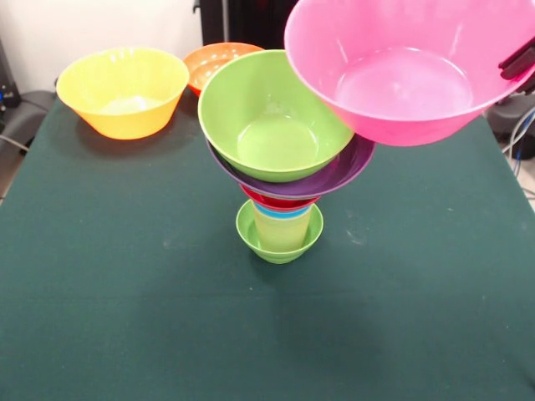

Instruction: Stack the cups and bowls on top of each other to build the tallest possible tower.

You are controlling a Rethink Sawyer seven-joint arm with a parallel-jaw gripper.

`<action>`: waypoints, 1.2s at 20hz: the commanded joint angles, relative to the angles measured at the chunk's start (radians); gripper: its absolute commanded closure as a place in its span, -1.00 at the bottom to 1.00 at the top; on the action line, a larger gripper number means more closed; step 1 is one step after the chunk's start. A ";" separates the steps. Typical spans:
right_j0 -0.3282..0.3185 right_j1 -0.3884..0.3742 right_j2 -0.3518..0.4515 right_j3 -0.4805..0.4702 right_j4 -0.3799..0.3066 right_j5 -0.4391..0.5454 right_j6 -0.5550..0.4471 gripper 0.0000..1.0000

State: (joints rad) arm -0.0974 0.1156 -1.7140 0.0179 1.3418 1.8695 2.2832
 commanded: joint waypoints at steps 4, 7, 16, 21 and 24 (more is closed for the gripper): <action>-0.009 -0.036 -0.110 -0.029 0.036 0.090 -0.260 1.00; -0.017 -0.038 -0.124 -0.030 0.037 0.084 -0.280 1.00; -0.026 -0.034 -0.060 -0.029 -0.032 0.027 -0.312 1.00; -0.024 -0.032 -0.029 -0.028 -0.068 0.010 -0.317 1.00; -0.020 -0.033 -0.012 -0.024 -0.086 0.004 -0.319 1.00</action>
State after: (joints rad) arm -0.1004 0.1156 -1.7582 0.0176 1.3677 1.8693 2.2435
